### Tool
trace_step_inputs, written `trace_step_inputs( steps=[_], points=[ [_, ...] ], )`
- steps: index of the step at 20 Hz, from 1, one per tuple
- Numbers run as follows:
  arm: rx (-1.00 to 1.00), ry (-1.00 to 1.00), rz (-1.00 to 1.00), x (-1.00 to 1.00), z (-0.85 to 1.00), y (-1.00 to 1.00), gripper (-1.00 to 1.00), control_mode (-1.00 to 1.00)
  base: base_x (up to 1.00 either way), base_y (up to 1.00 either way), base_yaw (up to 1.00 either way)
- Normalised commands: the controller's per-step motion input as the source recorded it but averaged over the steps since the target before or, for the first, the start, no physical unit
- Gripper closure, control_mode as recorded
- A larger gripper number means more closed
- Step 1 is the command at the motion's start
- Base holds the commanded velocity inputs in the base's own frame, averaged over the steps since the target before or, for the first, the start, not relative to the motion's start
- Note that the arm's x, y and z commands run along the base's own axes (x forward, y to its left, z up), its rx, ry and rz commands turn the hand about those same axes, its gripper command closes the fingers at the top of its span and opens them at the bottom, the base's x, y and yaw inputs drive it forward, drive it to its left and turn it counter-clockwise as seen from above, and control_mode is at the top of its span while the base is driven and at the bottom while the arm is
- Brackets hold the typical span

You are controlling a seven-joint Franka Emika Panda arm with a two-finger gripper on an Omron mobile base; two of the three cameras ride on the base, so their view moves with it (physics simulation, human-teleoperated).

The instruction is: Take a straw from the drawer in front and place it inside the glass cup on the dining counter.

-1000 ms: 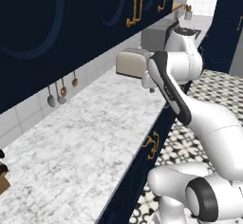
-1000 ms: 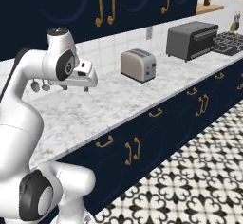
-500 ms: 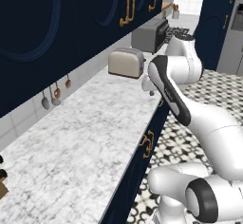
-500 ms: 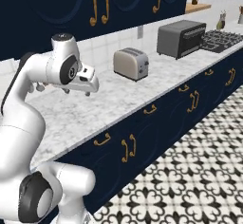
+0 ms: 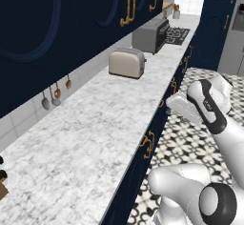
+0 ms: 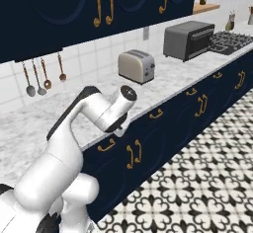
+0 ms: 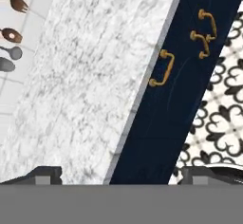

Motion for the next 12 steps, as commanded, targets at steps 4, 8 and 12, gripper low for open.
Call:
trace_step_inputs(
  steps=[4, 8, 12],
  points=[
    [0.48, 0.09, 0.0, 0.08, -1.0, -0.08, -1.0, -1.0, 0.0, 0.0, 0.0],
    [0.43, 0.06, 0.0, 0.42, -0.98, 0.0, -1.0, -1.0, 0.0, 0.0, 0.0],
    [0.37, 0.04, 0.0, 0.4, -0.85, -0.05, -1.0, -1.0, 0.0, 0.0, 0.0]
  ],
)
